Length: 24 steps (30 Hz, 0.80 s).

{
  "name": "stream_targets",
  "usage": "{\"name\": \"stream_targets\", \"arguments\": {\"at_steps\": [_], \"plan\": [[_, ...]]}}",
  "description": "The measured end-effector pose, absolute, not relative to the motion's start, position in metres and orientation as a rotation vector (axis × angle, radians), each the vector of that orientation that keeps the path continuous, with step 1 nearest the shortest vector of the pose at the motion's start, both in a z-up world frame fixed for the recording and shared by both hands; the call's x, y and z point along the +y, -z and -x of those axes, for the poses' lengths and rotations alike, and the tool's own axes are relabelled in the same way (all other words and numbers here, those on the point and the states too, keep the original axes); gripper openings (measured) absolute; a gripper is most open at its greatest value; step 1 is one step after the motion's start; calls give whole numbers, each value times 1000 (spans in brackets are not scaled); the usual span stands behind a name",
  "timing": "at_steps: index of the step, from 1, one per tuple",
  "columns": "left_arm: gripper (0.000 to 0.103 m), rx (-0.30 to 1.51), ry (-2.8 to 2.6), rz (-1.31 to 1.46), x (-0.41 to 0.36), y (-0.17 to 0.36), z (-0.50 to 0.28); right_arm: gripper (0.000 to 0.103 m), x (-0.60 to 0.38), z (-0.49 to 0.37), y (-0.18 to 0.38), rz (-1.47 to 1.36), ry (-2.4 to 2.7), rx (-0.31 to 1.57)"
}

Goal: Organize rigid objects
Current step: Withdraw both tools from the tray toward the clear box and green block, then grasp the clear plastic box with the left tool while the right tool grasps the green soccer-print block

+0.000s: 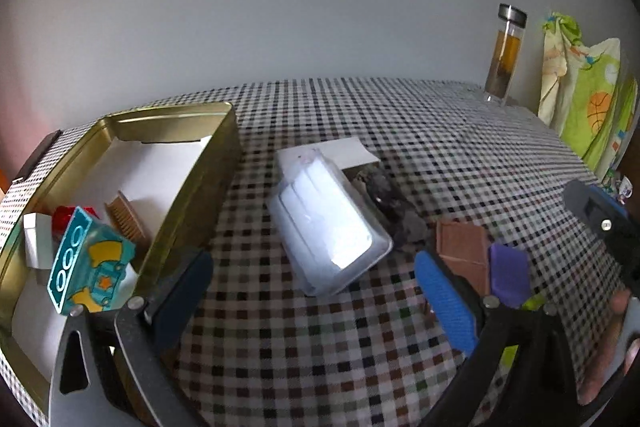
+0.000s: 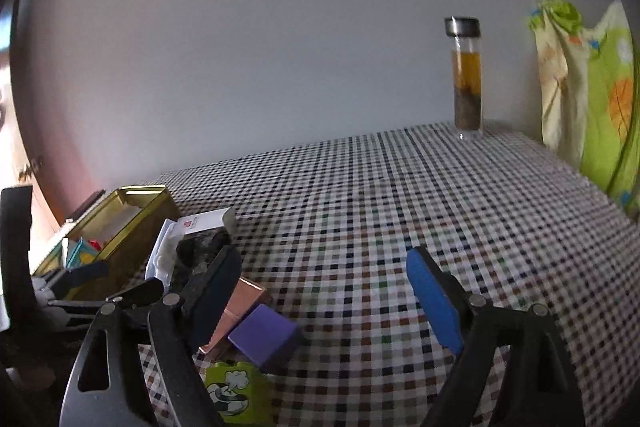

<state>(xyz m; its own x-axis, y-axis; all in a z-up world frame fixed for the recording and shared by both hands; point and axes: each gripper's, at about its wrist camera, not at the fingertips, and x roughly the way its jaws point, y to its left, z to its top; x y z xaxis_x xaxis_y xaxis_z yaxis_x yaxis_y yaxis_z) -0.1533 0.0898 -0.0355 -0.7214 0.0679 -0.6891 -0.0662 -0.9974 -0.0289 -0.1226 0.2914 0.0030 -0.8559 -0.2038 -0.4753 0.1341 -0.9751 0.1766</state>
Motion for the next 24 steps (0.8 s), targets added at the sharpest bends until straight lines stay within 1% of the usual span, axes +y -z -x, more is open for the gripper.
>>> {"name": "stream_targets", "arguments": {"at_steps": [6,10,13,14,15,17,20,21,22,24], "plan": [[102,-6,-2842,1172,90,37,164,86,284,128,-1,-783,2864,-132],[102,12,-2844,1180,93,37,169,86,282,129,-1,-784,2871,-121],[97,41,-2862,1188,95,37,169,86,282,128,-1,-783,2875,-119],[93,53,-2858,1176,96,37,167,87,282,128,-1,-781,2876,-119],[85,64,-2849,1174,98,37,167,87,282,128,-1,-779,2879,-120],[78,97,-2821,1219,102,41,171,87,282,127,-1,-774,2884,-123],[78,64,-2779,1286,97,48,178,87,282,126,-1,-766,2889,-126],[76,31,-2770,1301,93,49,179,87,283,126,-1,-762,2891,-127],[72,7,-2764,1304,91,49,179,87,283,126,-1,-760,2892,-128],[51,-37,-2748,1309,86,50,180,88,283,125,-2,-756,2895,-130]]}}
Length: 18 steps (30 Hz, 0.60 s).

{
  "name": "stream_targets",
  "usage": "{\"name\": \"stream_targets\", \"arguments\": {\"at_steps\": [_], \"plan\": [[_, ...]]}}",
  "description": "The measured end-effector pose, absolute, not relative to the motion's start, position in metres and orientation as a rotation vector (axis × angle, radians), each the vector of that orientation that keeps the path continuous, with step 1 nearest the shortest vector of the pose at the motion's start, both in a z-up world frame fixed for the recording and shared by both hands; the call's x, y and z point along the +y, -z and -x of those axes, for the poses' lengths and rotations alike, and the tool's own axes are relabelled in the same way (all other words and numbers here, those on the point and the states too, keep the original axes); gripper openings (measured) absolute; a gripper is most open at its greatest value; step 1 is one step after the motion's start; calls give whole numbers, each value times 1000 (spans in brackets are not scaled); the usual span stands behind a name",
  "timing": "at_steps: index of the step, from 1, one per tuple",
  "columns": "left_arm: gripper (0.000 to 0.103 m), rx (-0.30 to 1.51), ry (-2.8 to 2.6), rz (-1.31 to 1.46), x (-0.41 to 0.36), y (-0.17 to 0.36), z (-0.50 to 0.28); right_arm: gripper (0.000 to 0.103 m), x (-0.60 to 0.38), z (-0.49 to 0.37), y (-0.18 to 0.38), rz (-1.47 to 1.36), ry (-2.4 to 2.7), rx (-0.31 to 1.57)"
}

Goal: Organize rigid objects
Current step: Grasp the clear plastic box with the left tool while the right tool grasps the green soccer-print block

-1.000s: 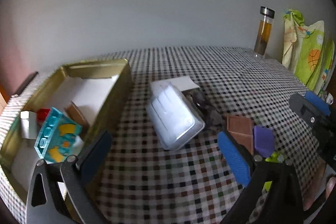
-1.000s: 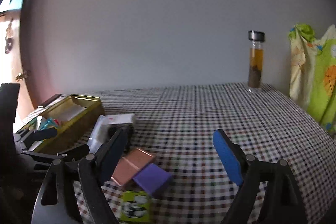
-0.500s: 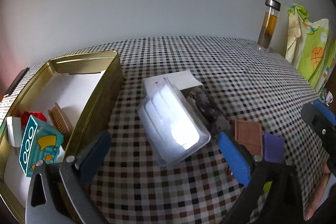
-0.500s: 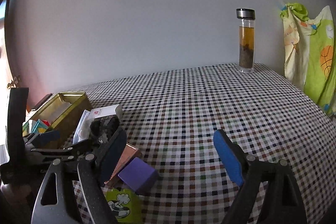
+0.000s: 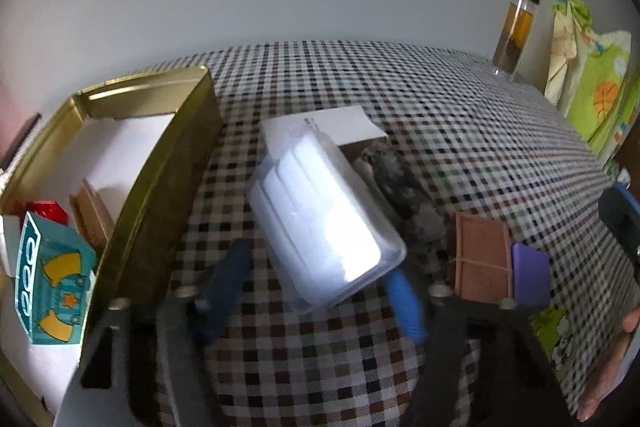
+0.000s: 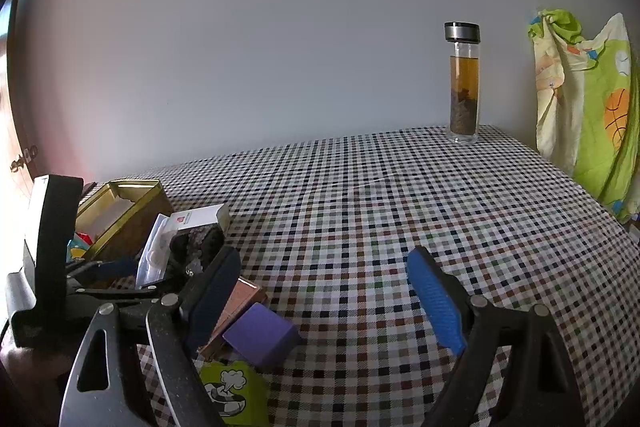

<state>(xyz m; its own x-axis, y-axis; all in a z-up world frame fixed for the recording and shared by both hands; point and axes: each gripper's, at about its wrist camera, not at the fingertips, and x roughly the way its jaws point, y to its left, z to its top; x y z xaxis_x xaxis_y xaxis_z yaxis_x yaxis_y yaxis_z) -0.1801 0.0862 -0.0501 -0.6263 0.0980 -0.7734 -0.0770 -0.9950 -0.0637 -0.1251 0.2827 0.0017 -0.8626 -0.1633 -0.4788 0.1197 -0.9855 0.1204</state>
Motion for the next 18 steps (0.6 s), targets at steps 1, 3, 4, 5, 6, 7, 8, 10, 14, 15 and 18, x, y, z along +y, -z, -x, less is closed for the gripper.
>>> {"name": "stream_targets", "arguments": {"at_steps": [1,3,4,5,6,7,8,10,14,15,18], "plan": [[48,-63,-2754,1310,83,50,180,88,283,125,-2,-753,2896,-132],[28,-112,-2755,1294,76,49,176,88,282,124,-2,-748,2900,-134],[25,-140,-2749,1283,73,48,175,88,283,124,-2,-746,2901,-135],[24,-154,-2753,1276,71,48,174,88,283,124,-2,-744,2902,-137],[24,-169,-2760,1263,68,47,172,88,283,123,-3,-741,2903,-138],[24,-183,-2761,1244,66,45,169,88,283,123,-3,-739,2902,-140],[23,-189,-2764,1225,65,44,166,88,284,123,-3,-736,2898,-143],[23,-193,-2778,1179,64,39,159,88,285,123,-3,-735,2893,-148],[23,-155,-2813,1104,62,32,142,88,285,124,-3,-743,2884,-147],[23,-149,-2820,1095,64,31,142,88,285,125,-3,-744,2881,-147],[23,-142,-2848,1056,64,28,137,88,284,122,-4,-729,2871,-148]]}}
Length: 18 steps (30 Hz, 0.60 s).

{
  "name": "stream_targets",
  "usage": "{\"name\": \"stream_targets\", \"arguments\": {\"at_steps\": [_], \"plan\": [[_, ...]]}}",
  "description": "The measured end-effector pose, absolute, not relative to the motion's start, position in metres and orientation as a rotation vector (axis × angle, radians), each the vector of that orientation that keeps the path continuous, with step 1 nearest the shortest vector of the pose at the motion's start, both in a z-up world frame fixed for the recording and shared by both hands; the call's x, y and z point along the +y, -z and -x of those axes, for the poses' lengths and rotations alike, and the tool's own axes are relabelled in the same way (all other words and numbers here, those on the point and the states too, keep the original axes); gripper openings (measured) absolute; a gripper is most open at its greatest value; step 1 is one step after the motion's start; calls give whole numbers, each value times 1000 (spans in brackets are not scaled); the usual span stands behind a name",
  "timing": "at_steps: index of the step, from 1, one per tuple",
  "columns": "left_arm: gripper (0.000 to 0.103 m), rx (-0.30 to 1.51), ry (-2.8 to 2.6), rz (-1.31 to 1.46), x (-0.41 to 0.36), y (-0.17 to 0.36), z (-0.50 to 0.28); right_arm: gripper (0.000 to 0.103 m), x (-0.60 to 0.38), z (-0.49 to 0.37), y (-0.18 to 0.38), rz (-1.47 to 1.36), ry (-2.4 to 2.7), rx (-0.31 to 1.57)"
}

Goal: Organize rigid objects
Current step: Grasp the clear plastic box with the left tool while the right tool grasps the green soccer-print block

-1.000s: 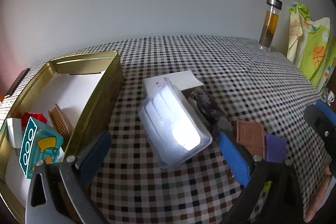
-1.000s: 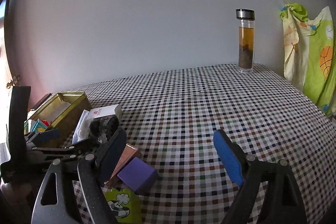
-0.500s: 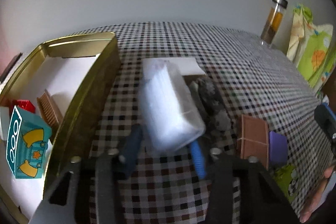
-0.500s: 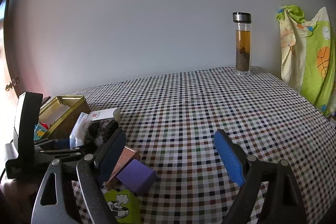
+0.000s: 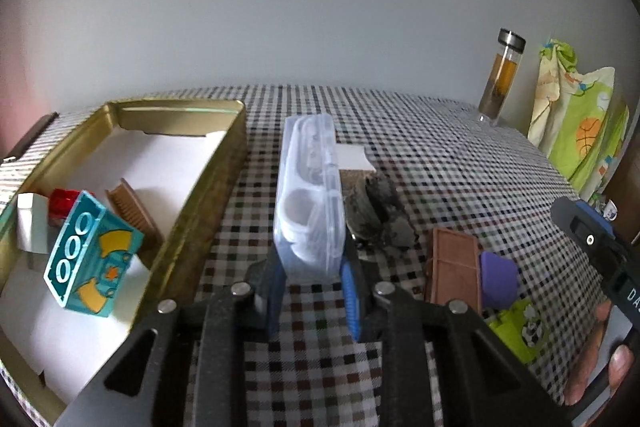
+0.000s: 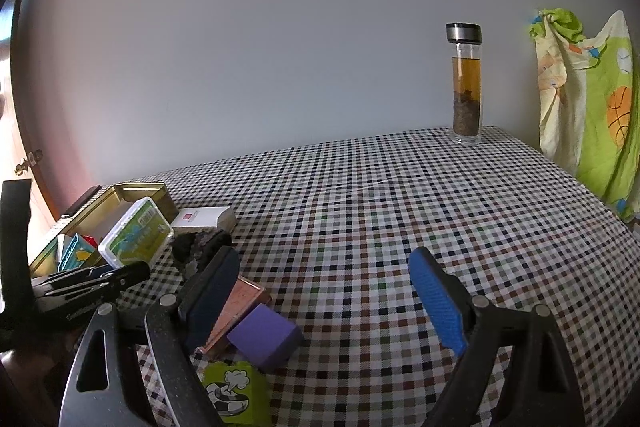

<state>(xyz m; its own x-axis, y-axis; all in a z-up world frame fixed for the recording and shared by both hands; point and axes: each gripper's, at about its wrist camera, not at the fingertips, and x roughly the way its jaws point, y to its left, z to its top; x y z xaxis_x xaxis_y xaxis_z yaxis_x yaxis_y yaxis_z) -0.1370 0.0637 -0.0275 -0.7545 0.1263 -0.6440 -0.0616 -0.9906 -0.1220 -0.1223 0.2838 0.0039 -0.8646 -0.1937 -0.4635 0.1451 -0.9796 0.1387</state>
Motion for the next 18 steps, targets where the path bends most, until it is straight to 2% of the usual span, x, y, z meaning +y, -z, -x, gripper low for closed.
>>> {"name": "stream_targets", "arguments": {"at_steps": [6,16,18], "plan": [[23,-162,-2916,972,55,20,126,88,276,109,-6,-660,2784,-124],[23,-168,-2924,920,49,17,117,88,245,86,14,-815,2657,40],[23,-178,-2921,917,48,17,116,82,246,85,17,-840,2641,44]]}}
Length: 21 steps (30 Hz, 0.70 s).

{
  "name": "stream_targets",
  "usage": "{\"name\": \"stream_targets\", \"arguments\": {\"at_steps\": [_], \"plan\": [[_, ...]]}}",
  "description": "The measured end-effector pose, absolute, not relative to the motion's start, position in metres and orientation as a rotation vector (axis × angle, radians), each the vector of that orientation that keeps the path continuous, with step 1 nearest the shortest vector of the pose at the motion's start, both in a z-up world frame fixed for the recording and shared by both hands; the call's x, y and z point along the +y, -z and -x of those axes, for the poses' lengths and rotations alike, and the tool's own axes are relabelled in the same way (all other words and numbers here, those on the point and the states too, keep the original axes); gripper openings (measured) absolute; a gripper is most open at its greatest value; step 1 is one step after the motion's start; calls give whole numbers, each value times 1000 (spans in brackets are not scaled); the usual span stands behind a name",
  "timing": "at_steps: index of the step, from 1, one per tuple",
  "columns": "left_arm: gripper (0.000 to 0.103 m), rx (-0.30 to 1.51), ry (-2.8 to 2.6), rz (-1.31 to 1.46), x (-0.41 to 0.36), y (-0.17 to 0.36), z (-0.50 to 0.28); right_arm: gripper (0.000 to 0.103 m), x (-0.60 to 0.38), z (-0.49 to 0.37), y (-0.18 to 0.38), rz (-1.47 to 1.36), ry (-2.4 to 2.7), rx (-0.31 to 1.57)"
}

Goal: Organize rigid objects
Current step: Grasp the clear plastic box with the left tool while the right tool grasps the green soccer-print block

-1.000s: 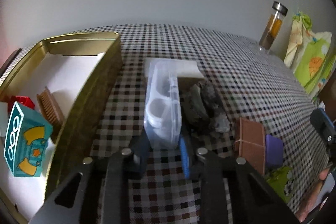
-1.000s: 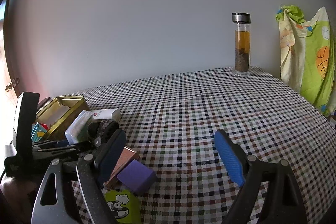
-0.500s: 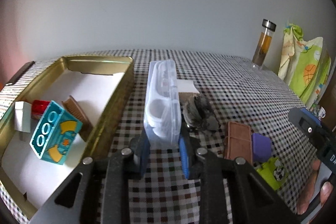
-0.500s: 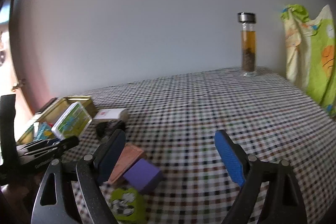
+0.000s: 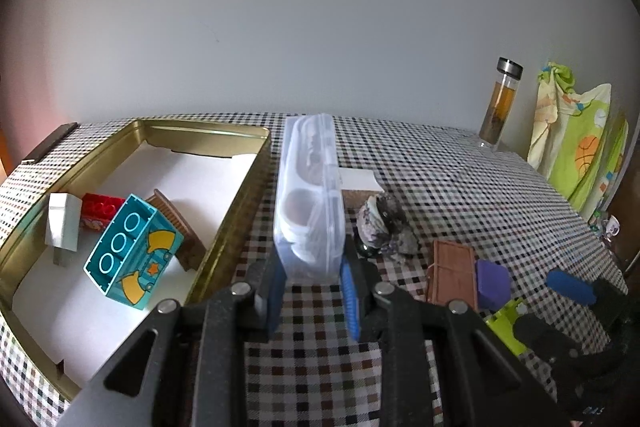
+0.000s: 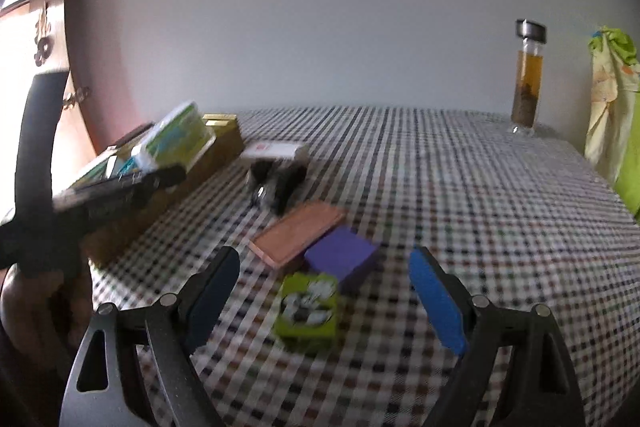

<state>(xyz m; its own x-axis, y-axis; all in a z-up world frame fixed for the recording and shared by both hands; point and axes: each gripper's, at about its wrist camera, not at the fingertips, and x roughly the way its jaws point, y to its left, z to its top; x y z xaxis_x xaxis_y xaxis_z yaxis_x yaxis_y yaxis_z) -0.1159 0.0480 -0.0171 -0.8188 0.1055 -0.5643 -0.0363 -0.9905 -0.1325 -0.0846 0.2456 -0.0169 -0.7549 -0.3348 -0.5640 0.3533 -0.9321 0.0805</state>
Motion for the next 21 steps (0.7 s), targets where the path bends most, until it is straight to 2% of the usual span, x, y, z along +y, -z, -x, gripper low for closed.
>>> {"name": "stream_targets", "arguments": {"at_steps": [2,6,9,10,21], "plan": [[23,-180,-2919,913,48,17,115,73,244,84,18,-862,2612,31],[23,-175,-2923,893,49,16,112,66,240,86,26,-924,2587,52],[23,-168,-2924,886,50,15,111,45,239,90,31,-965,2561,51],[23,-169,-2924,884,50,15,111,35,238,92,32,-985,2549,55],[23,-162,-2925,863,50,14,108,35,246,89,23,-848,2575,-54]]}}
